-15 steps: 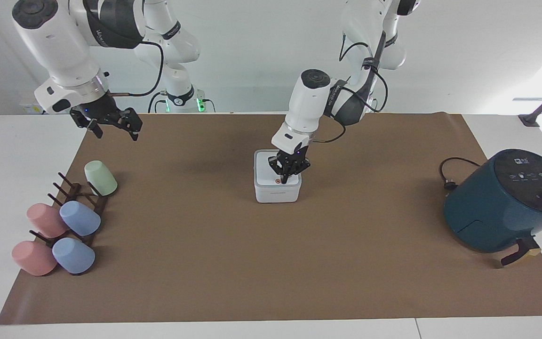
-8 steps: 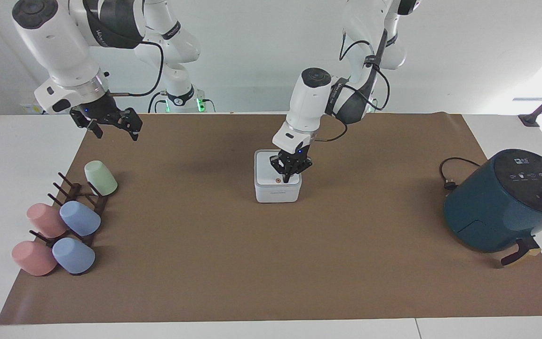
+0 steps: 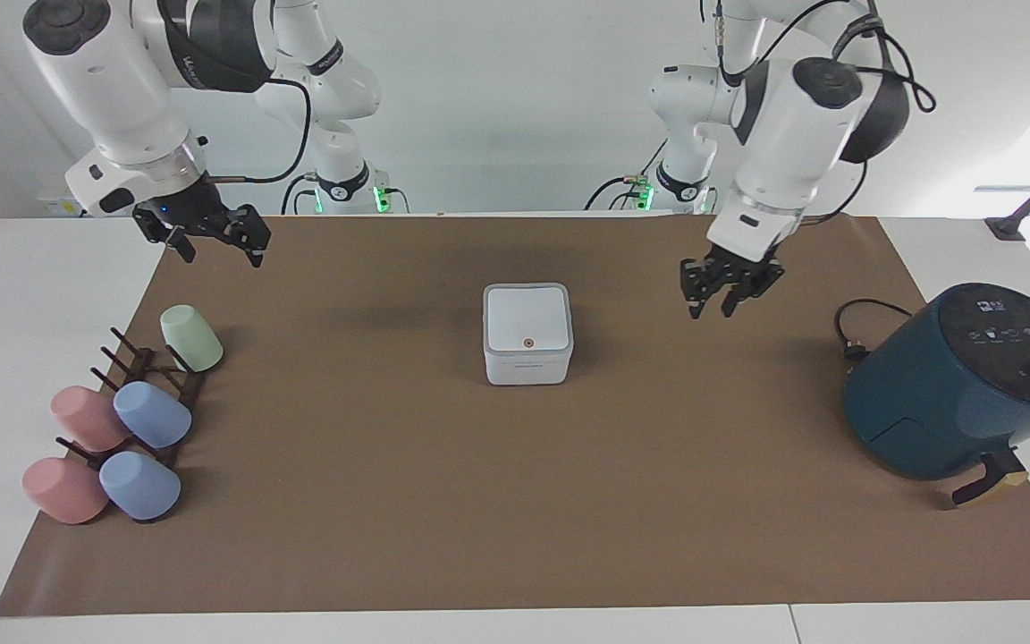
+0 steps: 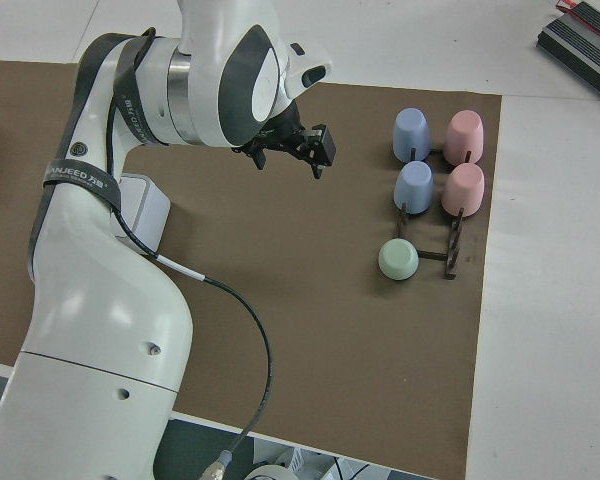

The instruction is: Close trash can lid

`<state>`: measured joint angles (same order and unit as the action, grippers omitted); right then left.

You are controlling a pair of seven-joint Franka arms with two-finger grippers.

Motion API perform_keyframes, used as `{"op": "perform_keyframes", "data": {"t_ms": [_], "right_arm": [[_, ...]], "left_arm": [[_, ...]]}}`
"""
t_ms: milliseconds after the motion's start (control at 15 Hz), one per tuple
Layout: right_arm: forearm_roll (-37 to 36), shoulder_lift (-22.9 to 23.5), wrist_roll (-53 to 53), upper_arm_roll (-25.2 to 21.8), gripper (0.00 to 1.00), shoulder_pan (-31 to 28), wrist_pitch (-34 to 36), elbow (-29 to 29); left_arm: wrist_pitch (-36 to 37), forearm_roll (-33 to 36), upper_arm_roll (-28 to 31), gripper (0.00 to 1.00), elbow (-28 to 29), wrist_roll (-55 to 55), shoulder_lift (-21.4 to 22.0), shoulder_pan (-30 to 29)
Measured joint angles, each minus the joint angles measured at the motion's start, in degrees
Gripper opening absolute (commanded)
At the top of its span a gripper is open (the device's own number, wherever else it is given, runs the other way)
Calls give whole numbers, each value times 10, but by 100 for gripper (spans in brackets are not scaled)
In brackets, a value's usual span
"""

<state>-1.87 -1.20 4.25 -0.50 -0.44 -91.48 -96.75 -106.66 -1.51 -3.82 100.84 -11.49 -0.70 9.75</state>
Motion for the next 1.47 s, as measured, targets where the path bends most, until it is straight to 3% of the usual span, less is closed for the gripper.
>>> {"op": "perform_keyframes", "data": {"t_ms": [267, 667, 1467], "right_arm": [[0, 0, 0, 0, 100, 0, 0, 0], [0, 0, 0, 0, 100, 0, 0, 0], [0, 0, 0, 0, 100, 0, 0, 0]], "left_arm": [[57, 0, 1, 100, -3, 106, 29, -79], [192, 0, -6, 100, -93, 117, 39, -87], [194, 0, -7, 100, -65, 116, 58, -87]]}}
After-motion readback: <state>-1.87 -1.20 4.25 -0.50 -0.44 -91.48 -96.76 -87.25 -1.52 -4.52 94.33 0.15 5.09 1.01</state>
